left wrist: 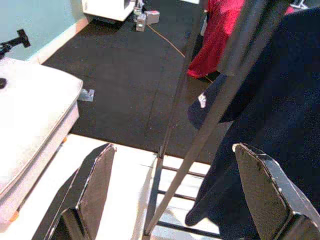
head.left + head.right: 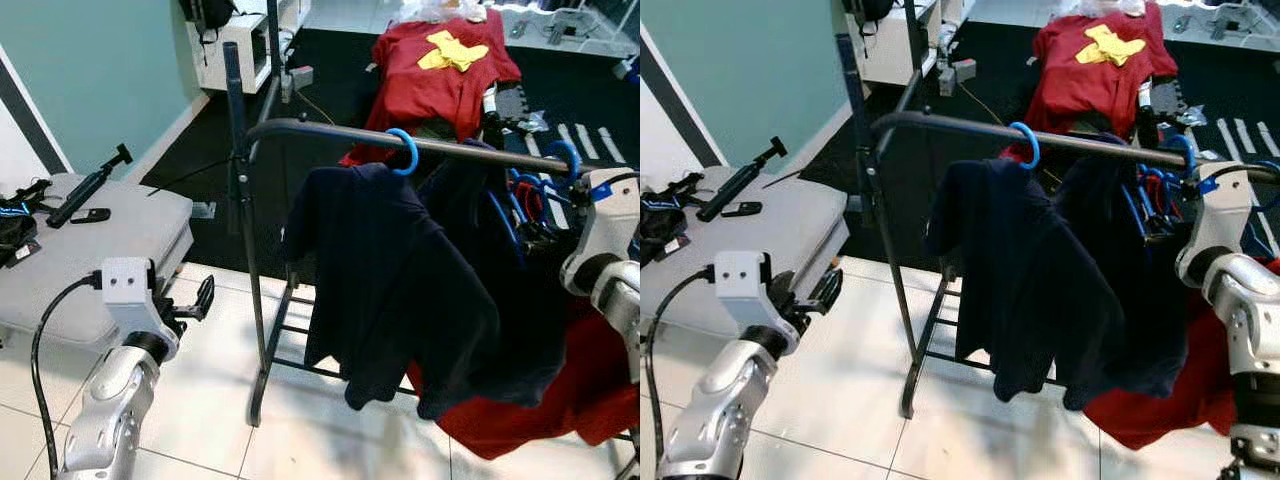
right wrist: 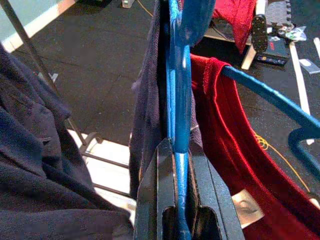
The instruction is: Hang hanger
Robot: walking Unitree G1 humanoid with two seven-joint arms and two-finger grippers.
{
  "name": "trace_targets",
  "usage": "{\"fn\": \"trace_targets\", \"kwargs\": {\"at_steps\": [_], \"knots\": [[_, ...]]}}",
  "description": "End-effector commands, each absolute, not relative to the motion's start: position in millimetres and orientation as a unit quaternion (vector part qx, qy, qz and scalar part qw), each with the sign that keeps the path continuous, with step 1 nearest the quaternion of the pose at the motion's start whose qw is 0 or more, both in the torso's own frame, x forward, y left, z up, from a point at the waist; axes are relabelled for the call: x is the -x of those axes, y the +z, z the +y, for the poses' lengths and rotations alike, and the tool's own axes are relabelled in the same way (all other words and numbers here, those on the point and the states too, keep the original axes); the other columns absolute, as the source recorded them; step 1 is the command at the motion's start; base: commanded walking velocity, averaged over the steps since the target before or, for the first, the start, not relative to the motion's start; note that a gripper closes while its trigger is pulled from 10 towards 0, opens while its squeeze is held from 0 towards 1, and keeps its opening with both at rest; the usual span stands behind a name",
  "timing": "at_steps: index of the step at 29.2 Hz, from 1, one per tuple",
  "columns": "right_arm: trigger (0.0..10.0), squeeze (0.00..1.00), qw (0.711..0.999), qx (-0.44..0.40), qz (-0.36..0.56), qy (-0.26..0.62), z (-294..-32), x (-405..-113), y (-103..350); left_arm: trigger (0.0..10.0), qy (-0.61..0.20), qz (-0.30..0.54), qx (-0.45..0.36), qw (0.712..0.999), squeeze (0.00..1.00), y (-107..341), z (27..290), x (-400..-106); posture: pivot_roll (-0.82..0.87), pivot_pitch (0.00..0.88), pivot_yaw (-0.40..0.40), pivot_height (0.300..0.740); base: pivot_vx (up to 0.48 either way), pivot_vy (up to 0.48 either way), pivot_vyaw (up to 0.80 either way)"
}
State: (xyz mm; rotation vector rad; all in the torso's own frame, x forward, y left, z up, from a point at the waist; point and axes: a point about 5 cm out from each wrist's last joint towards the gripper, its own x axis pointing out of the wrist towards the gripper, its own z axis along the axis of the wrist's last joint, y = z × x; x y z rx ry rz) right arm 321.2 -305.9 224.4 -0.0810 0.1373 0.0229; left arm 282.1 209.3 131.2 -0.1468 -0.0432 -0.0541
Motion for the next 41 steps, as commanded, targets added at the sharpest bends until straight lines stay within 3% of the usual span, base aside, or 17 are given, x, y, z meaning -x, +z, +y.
{"fn": "trace_targets", "kwargs": {"at_steps": [1, 5, 6, 7, 16, 30, 31, 33, 34, 35, 41], "knots": [[10.0, 0.00, 0.997, 0.040, 0.066, 0.025, -300.8, -328.5, 223.0, 10.0, -0.012, -0.005, 0.083, 0.996, 0.00, 123.7, 212.4, -279.1, -0.01, 0.151, -0.014, 0.740, 0.000, 0.000, 0.00], [10.0, 0.00, 0.995, 0.042, 0.086, 0.019, -300.5, -331.5, 215.9, 10.0, -0.010, -0.003, 0.084, 0.996, 0.00, 122.7, 212.8, -278.2, 0.00, 0.156, -0.014, 0.740, 0.000, 0.000, 0.00], [10.0, 0.04, 0.994, 0.042, 0.104, 0.007, -302.6, -332.1, 208.9, 10.0, -0.011, 0.001, 0.084, 0.996, 0.00, 121.3, 212.5, -277.5, 0.00, 0.157, -0.010, 0.740, 0.000, 0.000, 0.00], [10.0, 1.00, 0.991, 0.044, 0.123, -0.009, -307.3, -328.8, 200.7, 10.0, -0.016, 0.006, 0.083, 0.996, 0.00, 119.5, 210.8, -276.7, -0.01, 0.159, -0.006, 0.740, 0.000, 0.000, 0.00], [10.0, 1.00, 0.991, 0.035, 0.121, -0.038, -322.6, -314.4, 194.1, 10.0, -0.031, 0.009, 0.080, 0.996, 0.00, 118.9, 205.6, -277.3, -0.02, 0.163, 0.005, 0.740, 0.000, 0.000, 0.00], [10.0, 1.00, 0.993, 0.032, 0.107, -0.046, -323.9, -316.3, 194.9, 10.0, -0.038, 0.010, 0.077, 0.996, 0.00, 119.6, 202.7, -279.8, -0.02, 0.152, 0.005, 0.740, 0.000, 0.000, 0.00], [10.0, 0.74, 0.994, 0.029, 0.098, -0.045, -322.0, -315.6, 195.3, 10.0, -0.037, 0.011, 0.073, 0.997, 0.00, 118.7, 203.7, -279.5, -0.02, 0.151, 0.003, 0.740, 0.000, 0.000, 0.00], [10.0, 0.74, 0.995, 0.027, 0.091, -0.044, -320.8, -315.1, 195.6, 10.0, -0.036, 0.012, 0.071, 0.997, 0.00, 118.0, 204.4, -279.2, -0.02, 0.151, 0.003, 0.740, 0.000, 0.000, 0.00], [10.0, 0.33, 0.996, 0.023, 0.073, -0.047, -320.6, -312.5, 196.4, 10.0, -0.034, 0.014, 0.068, 0.997, 0.00, 116.7, 205.3, -278.4, -0.02, 0.151, 0.003, 0.740, 0.000, 0.000, 0.00], [10.0, 0.19, 0.997, 0.016, 0.052, -0.052, -320.9, -309.4, 197.8, 10.0, -0.030, 0.016, 0.064, 0.997, 0.00, 115.4, 206.3, -277.4, -0.02, 0.151, 0.003, 0.740, 0.000, 0.000, 0.00], [10.0, 0.13, 0.999, -0.020, -0.014, -0.049, -317.0, -294.0, 200.8, 10.0, -0.020, 0.022, 0.058, 0.998, 0.00, 112.6, 208.5, -273.8, -0.03, 0.154, 0.003, 0.740, 0.000, 0.000, 0.00]]}}
